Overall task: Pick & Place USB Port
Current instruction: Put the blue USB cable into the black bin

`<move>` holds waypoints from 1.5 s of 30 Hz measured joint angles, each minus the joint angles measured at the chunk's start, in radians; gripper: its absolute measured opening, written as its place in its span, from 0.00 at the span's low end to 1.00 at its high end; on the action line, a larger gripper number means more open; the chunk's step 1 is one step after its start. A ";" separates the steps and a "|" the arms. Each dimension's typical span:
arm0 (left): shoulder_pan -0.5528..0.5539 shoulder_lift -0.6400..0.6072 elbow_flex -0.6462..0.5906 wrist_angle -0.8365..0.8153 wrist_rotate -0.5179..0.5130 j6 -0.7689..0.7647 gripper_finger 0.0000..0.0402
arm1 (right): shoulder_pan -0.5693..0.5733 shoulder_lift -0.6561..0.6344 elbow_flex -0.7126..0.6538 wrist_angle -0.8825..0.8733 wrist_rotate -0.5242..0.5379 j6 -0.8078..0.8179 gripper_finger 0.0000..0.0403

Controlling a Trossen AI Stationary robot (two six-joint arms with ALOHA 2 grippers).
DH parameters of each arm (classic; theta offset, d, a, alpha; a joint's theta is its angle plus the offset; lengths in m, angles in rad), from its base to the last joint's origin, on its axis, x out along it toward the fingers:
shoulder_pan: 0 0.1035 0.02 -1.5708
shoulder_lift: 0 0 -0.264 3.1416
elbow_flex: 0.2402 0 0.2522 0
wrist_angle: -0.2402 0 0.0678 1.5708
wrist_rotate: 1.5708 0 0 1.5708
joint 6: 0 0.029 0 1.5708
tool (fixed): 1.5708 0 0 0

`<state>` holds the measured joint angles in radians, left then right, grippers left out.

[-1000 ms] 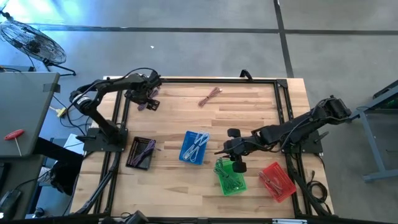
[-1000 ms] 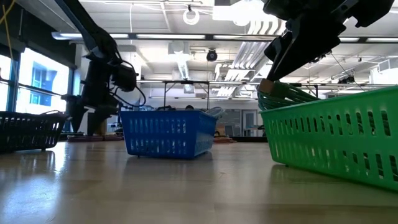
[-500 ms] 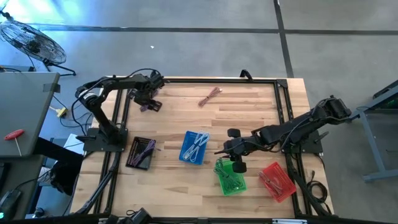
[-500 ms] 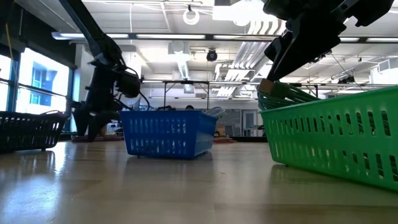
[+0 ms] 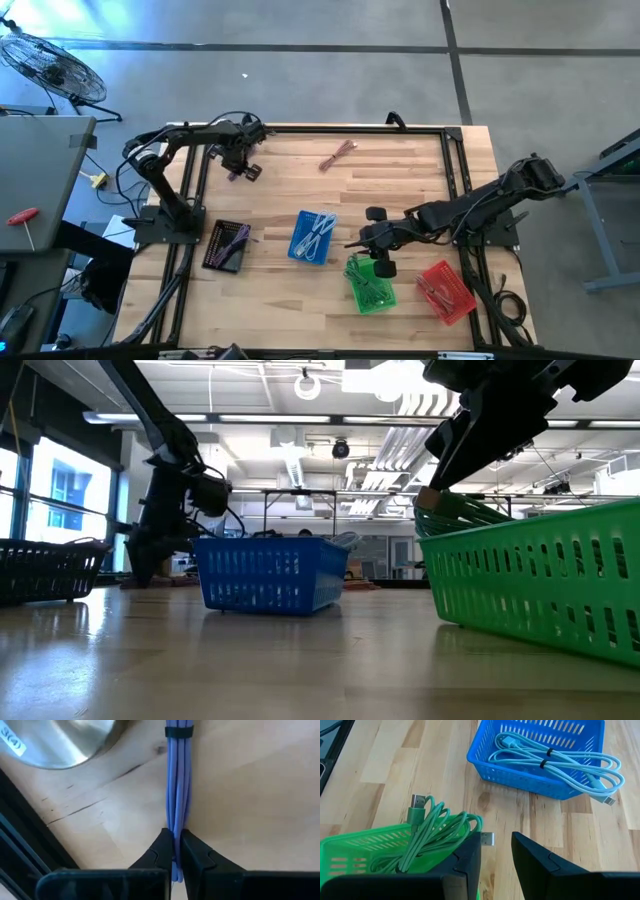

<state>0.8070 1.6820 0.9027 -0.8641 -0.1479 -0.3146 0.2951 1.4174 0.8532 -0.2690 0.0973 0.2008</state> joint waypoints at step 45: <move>-1.636 -0.419 -0.001 -0.275 -0.053 -1.841 0.01 | -0.001 0.000 0.000 0.141 0.169 -0.366 0.25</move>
<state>-0.8295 1.2632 0.9015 -1.1392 -0.2006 -2.1551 0.2939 1.4174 0.8536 -0.1285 0.2668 -0.1653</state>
